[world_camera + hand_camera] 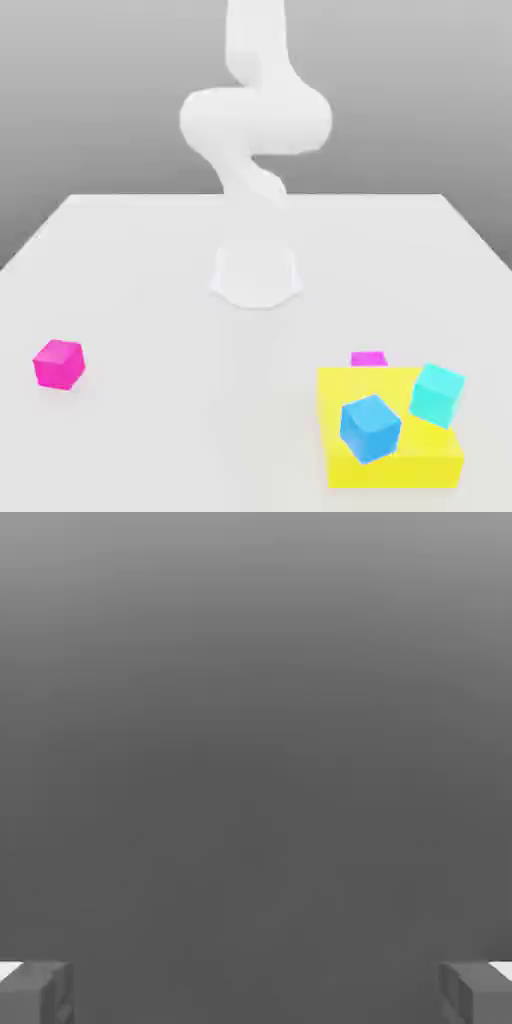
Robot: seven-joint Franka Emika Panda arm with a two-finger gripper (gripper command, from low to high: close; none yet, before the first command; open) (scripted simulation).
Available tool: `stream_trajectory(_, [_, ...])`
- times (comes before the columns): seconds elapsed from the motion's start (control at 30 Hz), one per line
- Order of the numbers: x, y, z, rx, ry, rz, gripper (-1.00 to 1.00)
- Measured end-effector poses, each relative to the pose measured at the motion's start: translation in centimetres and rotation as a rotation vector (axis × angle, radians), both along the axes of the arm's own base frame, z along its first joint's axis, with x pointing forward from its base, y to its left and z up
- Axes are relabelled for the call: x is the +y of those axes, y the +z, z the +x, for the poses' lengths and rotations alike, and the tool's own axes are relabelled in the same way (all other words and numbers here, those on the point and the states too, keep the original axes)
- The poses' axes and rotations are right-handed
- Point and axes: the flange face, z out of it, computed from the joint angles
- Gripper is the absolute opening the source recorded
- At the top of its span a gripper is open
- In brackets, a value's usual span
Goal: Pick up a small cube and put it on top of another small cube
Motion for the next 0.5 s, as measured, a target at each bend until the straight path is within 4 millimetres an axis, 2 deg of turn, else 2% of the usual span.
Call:
stream_trajectory(0.1, [-5.0,-6.7,2.9,0.105,-0.028,-0.011,0.0])
stream_trajectory(0.23, [-11.3,-15.7,4.2,0.236,-0.063,-0.011,0.0])
stream_trajectory(0.37, [-17.1,-24.8,2.7,0.366,-0.098,0.001,0.0])
stream_trajectory(0.5, [-21.8,-33.5,-1.1,0.495,-0.13,0.025,0.0])
